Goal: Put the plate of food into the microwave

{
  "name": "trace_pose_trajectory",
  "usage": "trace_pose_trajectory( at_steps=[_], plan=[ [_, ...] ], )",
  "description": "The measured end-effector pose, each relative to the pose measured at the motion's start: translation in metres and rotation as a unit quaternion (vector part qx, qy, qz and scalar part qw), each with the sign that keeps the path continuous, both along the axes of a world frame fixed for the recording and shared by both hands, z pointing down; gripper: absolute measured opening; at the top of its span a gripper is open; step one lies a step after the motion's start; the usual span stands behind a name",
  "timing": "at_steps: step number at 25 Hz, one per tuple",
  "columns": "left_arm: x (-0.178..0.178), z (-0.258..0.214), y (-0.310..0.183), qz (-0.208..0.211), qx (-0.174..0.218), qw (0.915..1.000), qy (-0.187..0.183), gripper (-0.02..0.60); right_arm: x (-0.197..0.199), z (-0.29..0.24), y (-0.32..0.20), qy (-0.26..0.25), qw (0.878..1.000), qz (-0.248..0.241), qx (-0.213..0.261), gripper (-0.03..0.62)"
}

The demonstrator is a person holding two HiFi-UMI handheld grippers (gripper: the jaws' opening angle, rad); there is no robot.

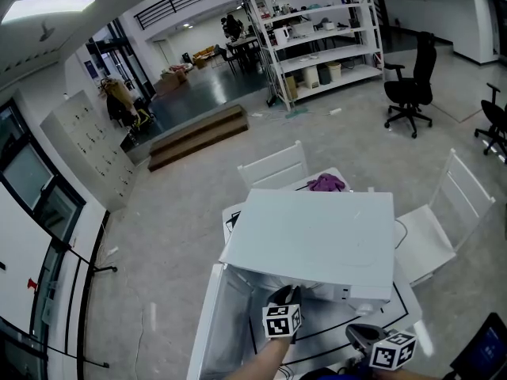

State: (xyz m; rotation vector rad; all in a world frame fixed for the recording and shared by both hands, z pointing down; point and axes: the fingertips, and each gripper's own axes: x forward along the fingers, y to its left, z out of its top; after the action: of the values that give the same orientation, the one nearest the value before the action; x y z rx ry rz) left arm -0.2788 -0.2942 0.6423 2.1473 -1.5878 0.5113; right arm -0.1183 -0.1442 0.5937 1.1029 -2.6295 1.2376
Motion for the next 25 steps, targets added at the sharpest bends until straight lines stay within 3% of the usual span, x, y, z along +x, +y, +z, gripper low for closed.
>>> trace_pose_trajectory(
  at_steps=[10, 25],
  plan=[
    [0.0, -0.001, -0.008, -0.008, -0.004, 0.9999, 0.006, 0.107, 0.005, -0.002, 0.0, 0.0, 1.0, 0.005, 0.002, 0.0],
    [-0.003, -0.017, 0.024, -0.02, 0.025, 0.9991, 0.028, 0.107, 0.004, -0.006, 0.014, -0.001, 1.0, -0.004, 0.006, 0.0]
  ],
)
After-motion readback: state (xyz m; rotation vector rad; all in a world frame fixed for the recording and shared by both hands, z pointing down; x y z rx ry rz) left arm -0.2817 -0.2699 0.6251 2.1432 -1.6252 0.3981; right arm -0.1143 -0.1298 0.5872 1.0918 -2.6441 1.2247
